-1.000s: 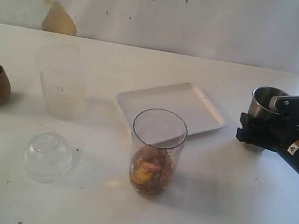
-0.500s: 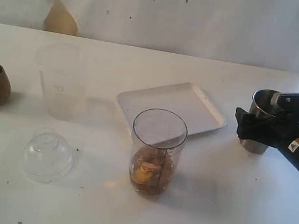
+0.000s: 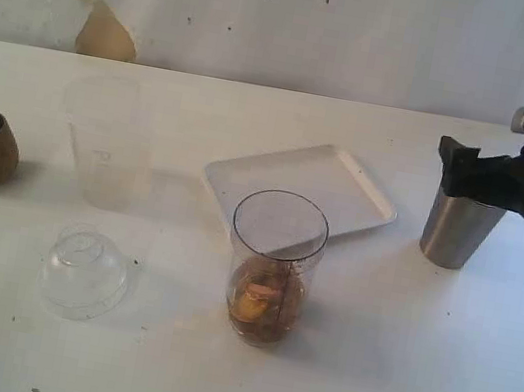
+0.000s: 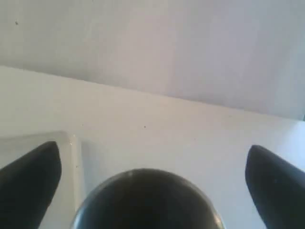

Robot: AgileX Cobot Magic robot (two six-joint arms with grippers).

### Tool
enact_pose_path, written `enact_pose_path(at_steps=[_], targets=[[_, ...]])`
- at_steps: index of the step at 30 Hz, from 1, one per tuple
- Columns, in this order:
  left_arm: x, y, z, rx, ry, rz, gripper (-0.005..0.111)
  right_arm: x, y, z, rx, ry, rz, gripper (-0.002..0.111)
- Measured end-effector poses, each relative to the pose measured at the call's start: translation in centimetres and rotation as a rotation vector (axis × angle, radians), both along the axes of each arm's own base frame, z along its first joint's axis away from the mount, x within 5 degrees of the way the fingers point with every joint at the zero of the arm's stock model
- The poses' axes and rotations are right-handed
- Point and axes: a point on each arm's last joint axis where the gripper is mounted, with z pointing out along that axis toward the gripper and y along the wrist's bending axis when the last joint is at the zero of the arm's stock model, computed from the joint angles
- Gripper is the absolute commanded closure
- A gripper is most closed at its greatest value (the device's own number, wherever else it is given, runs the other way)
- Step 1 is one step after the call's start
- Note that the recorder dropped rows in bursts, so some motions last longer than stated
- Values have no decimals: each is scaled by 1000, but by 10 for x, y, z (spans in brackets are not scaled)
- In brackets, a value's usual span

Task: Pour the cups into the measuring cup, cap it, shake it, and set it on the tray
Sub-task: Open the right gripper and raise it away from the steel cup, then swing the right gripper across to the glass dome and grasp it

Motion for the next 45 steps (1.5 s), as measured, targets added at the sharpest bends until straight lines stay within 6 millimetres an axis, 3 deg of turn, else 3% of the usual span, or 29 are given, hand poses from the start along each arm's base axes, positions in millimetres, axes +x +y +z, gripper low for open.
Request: enact_pose_path(at_steps=[5,11,18,21,25,28,31,35,39,43,45], targets=[[0,0,0,0,0,0,106,-19,4,58,110,-95,6,12],[0,0,0,0,0,0,106,-68,37,136,191,-229,155,35],[0,0,0,0,0,0,106,-103,88,190,49,-143,303,36],[0,0,0,0,0,0,106,-114,106,205,123,-135,340,36],[0,0,0,0,0,0,106,-125,138,213,235,-117,488,37],[0,0,0,0,0,0,106,-134,171,212,147,-144,722,39],[0,0,0,0,0,0,106,-136,201,205,65,-126,825,39],[0,0,0,0,0,0,106,-132,232,187,-104,-83,781,39],[0,0,0,0,0,0,106,-128,268,169,-238,2,578,39],[0,0,0,0,0,0,106,-118,296,169,-338,153,415,39],[0,0,0,0,0,0,106,-115,311,175,-340,261,424,39]])
